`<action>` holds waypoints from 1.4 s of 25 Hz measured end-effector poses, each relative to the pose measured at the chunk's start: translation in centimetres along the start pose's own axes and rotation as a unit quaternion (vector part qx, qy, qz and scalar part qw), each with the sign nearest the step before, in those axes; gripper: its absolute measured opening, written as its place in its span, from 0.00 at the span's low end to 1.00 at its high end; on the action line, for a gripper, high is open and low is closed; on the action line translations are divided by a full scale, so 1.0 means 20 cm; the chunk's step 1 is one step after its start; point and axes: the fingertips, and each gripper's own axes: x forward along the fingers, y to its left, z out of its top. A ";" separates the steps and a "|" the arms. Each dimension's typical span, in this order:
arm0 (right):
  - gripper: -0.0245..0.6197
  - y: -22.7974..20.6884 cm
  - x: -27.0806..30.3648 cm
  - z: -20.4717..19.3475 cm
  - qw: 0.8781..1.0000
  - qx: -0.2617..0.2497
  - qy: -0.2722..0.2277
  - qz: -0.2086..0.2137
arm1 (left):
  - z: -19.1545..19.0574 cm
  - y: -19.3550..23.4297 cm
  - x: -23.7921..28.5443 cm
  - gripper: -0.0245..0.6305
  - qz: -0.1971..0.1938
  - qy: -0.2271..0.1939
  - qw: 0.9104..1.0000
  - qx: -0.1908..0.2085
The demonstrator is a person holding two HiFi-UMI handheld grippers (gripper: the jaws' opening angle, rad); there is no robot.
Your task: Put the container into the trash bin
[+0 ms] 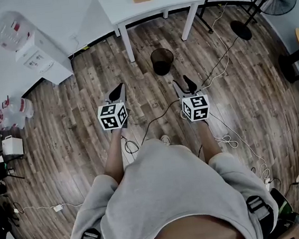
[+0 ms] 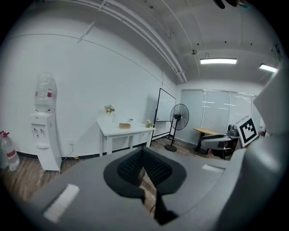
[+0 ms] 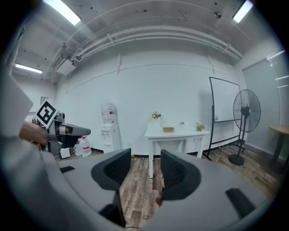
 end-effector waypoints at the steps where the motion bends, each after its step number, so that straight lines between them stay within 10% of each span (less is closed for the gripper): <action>1: 0.31 -0.01 0.00 -0.01 1.000 -0.001 0.002 -0.001 | 0.00 -0.01 0.01 0.05 0.000 0.001 1.000 0.000; 35: 0.31 -0.27 0.31 -0.03 1.000 -0.014 0.016 0.022 | -0.08 -0.01 0.38 0.05 0.012 0.026 0.999 -0.025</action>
